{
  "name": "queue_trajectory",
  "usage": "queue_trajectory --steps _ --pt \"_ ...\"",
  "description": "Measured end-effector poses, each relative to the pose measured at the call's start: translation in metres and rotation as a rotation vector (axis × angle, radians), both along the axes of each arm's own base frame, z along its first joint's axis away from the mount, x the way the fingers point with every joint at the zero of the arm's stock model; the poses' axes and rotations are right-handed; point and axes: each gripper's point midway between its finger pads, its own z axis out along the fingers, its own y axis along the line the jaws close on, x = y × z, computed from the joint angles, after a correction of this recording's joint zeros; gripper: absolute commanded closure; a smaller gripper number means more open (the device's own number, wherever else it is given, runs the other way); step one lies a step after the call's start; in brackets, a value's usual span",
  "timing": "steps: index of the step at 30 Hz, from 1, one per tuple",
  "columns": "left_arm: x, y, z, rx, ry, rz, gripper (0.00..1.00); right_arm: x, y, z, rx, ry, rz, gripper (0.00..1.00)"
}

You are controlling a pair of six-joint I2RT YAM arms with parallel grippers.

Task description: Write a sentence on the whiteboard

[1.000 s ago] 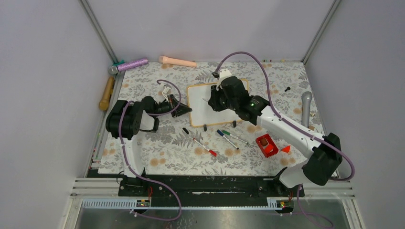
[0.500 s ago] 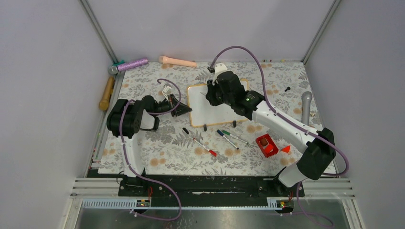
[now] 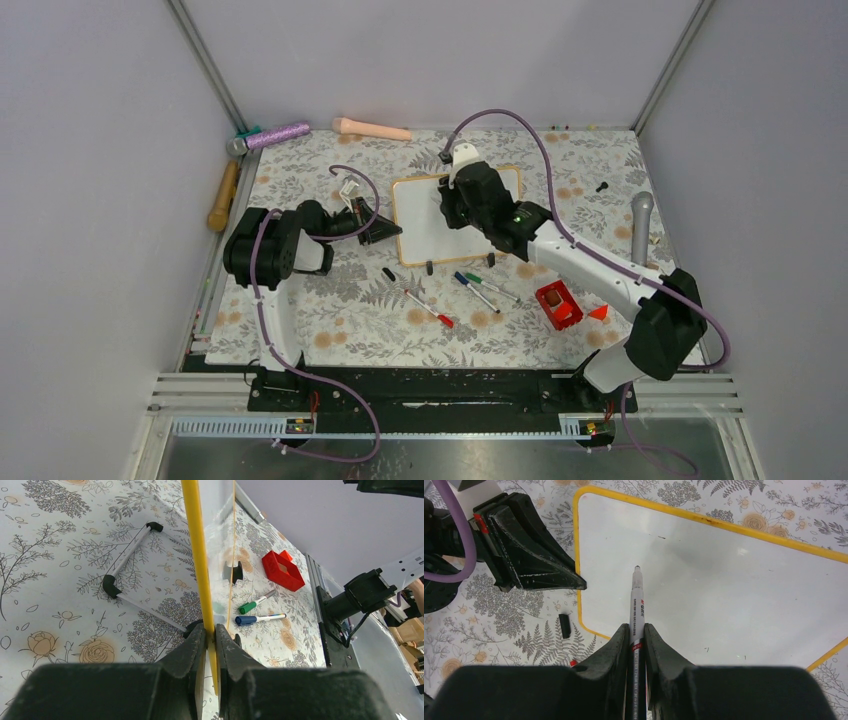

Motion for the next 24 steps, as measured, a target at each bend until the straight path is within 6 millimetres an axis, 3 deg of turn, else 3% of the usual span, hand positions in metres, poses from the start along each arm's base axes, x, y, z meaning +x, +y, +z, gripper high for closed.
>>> queue_trajectory --steps 24 --pt "0.004 0.003 -0.008 0.0 -0.014 -0.009 1.0 -0.001 0.0 0.014 0.037 -0.039 0.004 1.0"
